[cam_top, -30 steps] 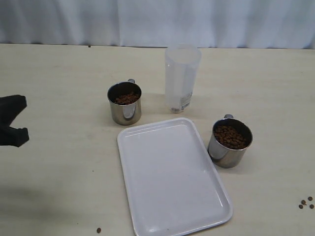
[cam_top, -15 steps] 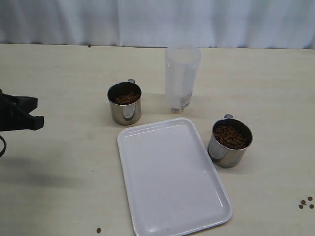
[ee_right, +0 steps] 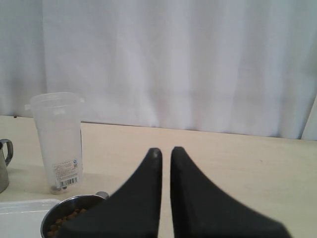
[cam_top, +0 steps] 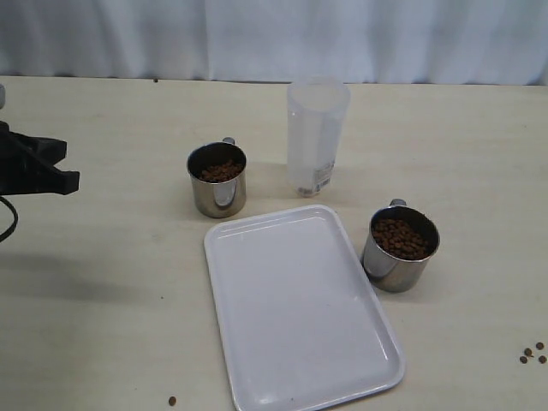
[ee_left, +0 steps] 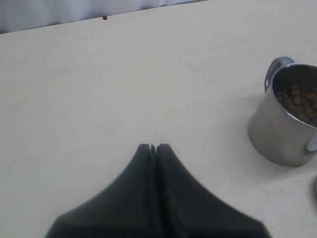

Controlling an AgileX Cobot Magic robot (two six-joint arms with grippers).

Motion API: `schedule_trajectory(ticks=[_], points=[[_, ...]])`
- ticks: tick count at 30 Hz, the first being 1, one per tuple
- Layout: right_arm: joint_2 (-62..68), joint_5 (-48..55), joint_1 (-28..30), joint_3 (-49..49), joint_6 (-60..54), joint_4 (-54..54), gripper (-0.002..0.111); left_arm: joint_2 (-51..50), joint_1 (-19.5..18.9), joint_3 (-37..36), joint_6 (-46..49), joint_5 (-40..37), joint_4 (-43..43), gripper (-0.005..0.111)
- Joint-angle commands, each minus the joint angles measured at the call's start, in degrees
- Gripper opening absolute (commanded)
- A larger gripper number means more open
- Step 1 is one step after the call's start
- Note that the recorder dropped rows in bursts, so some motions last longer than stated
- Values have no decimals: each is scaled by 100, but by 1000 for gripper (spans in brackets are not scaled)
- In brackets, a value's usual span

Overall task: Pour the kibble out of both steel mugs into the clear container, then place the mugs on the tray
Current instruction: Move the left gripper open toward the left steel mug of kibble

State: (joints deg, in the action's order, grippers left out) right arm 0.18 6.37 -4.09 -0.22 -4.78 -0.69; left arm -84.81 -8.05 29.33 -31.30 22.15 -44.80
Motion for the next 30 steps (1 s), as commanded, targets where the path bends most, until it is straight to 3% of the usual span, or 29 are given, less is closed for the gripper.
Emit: schedule_trajectory(ticks=[1, 4, 8, 12, 23, 24, 26, 30], points=[[-18, 39, -4, 22, -35, -12, 5, -20, 8, 11, 1, 44, 84, 0], [-18, 39, -4, 22, -35, -12, 5, -20, -20, 2, 218, -86, 682, 0], [-18, 39, -4, 22, -35, -12, 5, -47, 45, 2, 1377, -256, 1816, 0], [-18, 39, -4, 22, -35, -12, 5, -57, 158, 2, 1944, -267, 2255, 0], [-18, 39, -4, 22, -35, -12, 5, -290, 214, 2, 1388, -195, 515, 0], [-18, 39, -4, 22, -35, -12, 5, -337, 214, 2, 1139, -2, -114, 0], [-18, 39, -4, 22, -35, -12, 5, -435, 214, 2, 871, 336, -551, 0], [-18, 39, -4, 22, -35, -12, 5, -1090, 204, 12, 1314, 1312, -697, 0]])
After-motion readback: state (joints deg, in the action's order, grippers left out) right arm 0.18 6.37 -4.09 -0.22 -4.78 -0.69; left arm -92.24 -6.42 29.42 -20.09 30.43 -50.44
